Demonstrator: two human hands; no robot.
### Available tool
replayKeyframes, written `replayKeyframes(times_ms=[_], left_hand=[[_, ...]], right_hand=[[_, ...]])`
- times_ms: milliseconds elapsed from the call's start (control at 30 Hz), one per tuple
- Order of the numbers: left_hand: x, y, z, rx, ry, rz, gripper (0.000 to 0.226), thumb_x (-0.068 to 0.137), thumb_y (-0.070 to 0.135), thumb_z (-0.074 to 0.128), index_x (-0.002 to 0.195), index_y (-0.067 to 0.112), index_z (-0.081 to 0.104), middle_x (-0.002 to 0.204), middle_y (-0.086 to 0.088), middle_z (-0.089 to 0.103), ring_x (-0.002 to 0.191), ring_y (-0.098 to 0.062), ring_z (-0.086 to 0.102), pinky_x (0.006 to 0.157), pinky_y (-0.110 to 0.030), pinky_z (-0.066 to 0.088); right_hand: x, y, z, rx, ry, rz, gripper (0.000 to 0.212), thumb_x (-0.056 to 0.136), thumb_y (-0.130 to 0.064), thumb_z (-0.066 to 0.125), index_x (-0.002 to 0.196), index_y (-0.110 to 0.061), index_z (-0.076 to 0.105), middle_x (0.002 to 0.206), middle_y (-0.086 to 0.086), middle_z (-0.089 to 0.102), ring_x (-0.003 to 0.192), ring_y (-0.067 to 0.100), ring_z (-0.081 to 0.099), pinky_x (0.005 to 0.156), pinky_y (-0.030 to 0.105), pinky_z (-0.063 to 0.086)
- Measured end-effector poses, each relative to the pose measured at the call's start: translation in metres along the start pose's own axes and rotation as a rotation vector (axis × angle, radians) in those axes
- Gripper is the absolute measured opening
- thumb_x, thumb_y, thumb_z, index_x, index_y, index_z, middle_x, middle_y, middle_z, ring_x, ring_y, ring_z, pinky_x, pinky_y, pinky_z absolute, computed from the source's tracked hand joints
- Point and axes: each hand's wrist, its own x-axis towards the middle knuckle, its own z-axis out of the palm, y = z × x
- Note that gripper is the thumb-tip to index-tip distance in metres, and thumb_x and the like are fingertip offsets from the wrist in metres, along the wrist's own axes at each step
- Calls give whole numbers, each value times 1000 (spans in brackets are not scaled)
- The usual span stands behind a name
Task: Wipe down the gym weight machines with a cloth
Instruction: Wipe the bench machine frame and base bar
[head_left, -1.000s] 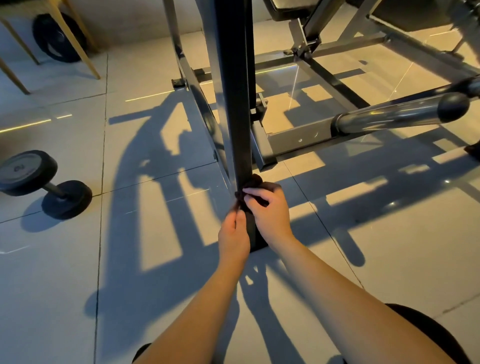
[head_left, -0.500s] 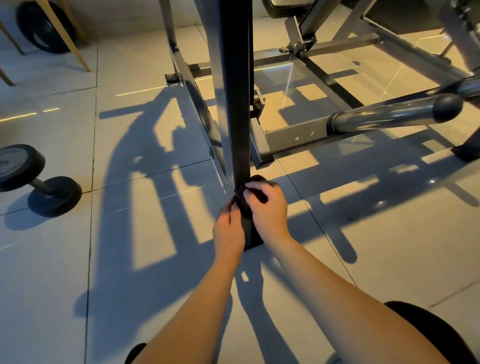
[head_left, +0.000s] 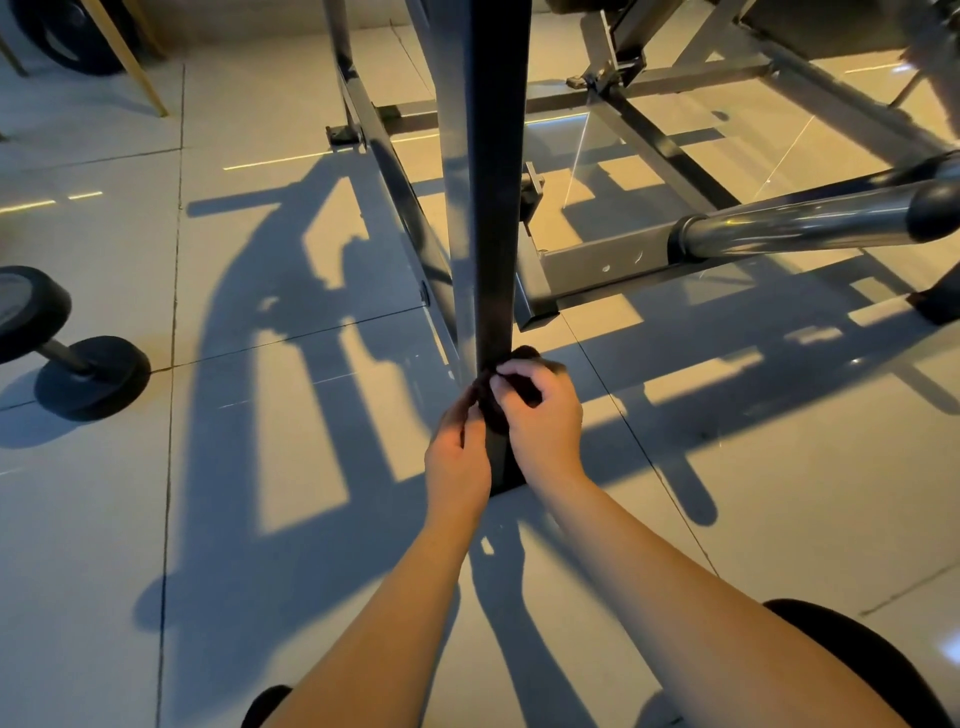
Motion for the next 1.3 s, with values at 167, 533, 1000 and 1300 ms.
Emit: replayKeyframes(times_ms=[167,533,1000,1300], left_hand=[[1,-3,2,-3,-16,-17,37,108,26,42,140,41,54,127,22,60,123,-1,53,101,-20,39],[-3,7,4,-5,-10,-34,37,108,27,40,140,39,54,122,23,61,116,-1,53,98,-22,41],[-16,58,20,130,75,115,40,108,30,38,147,36,45,127,17,59,116,0,55,91,-20,44],[-33,96,22,232,65,65,42,109,28,37,150,37,40,117,13,60,109,-8,59,80,-22,44]], right_hand=[[-7,31,3,13,-71,251,21,88,-5,70,89,-27,71,101,0,68,93,15,67,72,10,50],[3,-4,-4,46,-67,31,17,93,-18,69,97,-35,68,107,-10,64,105,7,62,95,30,53],[23,-49,-23,306,-142,73,23,96,-11,63,102,-31,69,106,-12,69,102,0,64,87,16,53],[26,-60,-35,248,-277,312,20,93,-7,61,101,-25,66,107,2,70,105,24,66,97,49,53]])
